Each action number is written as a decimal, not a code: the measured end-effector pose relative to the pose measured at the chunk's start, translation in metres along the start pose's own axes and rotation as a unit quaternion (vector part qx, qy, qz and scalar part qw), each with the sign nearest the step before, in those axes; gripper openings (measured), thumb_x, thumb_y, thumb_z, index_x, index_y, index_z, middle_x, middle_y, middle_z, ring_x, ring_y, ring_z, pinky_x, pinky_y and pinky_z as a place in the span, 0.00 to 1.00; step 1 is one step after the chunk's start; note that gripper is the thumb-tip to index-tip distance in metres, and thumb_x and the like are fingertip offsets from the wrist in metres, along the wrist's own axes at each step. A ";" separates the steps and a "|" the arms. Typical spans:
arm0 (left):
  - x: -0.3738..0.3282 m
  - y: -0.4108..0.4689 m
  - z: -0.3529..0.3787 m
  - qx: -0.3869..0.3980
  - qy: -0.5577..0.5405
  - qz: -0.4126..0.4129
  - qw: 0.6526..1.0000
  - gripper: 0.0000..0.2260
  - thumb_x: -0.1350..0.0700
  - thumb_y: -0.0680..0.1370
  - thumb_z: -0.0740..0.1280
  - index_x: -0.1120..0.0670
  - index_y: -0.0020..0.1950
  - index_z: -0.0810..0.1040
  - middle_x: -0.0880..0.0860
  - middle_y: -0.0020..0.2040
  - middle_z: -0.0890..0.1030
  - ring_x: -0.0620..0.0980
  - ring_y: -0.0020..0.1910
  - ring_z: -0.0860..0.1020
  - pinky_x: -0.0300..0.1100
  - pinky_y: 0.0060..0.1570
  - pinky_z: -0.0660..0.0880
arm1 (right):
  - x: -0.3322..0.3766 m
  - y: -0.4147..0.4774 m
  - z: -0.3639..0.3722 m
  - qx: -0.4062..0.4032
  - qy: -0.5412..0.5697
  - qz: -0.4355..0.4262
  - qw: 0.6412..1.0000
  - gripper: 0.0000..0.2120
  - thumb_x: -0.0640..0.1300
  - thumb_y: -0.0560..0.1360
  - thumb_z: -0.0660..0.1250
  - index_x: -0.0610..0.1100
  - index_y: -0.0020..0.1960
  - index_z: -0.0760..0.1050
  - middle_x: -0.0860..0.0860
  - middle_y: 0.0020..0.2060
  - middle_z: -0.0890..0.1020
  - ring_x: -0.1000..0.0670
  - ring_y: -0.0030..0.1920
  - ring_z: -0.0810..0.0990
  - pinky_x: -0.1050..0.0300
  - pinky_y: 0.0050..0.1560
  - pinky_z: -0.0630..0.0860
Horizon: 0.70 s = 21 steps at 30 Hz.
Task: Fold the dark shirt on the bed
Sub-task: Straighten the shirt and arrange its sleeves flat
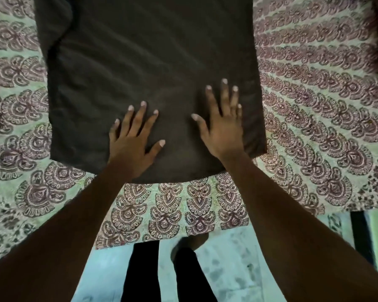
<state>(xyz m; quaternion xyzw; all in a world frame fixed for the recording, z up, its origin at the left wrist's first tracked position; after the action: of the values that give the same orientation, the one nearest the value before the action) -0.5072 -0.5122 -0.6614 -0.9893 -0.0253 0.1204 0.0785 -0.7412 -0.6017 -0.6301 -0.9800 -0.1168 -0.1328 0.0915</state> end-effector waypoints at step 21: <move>0.011 0.023 -0.006 0.257 -0.029 0.028 0.965 0.44 0.24 0.75 0.50 0.35 0.72 0.18 0.44 0.74 0.17 0.52 0.75 0.20 0.68 0.76 0.40 | 0.006 -0.051 0.013 0.044 -0.010 0.206 0.977 0.33 0.71 0.81 0.50 0.67 0.82 0.42 0.54 0.84 0.39 0.46 0.84 0.40 0.34 0.80 0.43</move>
<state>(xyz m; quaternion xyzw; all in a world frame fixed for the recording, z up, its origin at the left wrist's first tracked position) -0.4939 -0.5351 -0.6619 -0.9321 0.0317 0.1536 0.3264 -0.7457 -0.5488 -0.6335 -0.9793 0.0812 -0.0960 0.1587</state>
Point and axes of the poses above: each hand's wrist, its own y-axis towards the middle knuckle, its own z-axis out of the palm, x = y × z, the point moved 2 cm from there along y, towards the middle knuckle
